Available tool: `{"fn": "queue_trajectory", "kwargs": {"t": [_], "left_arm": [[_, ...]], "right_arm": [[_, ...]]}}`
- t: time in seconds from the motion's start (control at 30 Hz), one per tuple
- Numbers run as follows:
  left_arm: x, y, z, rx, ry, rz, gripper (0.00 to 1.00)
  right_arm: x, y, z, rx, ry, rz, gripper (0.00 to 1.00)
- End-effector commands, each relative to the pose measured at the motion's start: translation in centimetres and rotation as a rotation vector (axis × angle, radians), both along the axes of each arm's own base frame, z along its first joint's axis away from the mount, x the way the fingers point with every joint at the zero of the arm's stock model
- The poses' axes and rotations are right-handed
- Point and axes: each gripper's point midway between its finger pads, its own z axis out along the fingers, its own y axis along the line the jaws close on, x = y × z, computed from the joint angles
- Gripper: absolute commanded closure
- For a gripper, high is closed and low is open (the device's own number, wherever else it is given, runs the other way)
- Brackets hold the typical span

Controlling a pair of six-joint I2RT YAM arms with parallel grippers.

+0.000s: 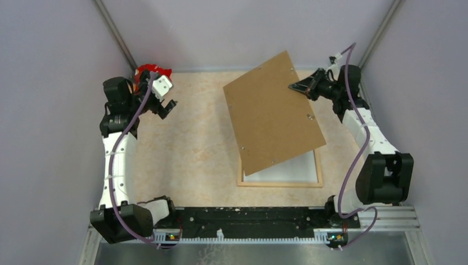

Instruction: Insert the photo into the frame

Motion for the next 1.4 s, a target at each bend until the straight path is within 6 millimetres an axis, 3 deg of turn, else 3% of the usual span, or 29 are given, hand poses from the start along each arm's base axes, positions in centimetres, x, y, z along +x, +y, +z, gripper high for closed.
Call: {"fn": "queue_trajectory", "kwargs": {"t": [0.0,0.17,0.43,0.87,1.37], "left_arm": [[0.0,-0.9,-2.6,-0.030,0.095,-0.043,0.01],[0.5,-2.1,-4.7,-0.049,0.179,-0.066,0.01],[0.9,-3.3,-6.9,-0.050,0.219,-0.103,0.01],[1.2,-3.3,-9.7,-0.036,0.262,-0.112,0.01],[1.0,-3.6,-10.0,-0.045,0.267,-0.133,0.01]], "right_arm": [[-1.6,-4.2,5.6,0.164,-0.127,-0.064,1.00],[-1.8,-7.6,2.5,0.176,-0.106,-0.126,1.00],[-1.7,-8.8,-2.8,0.090,-0.060,-0.196,1.00],[-2.0,-9.1,-7.4,0.102,0.001,-0.213,1.00],[-2.0,-9.1,-10.4,0.141,0.040,-0.231,1.00]]}}
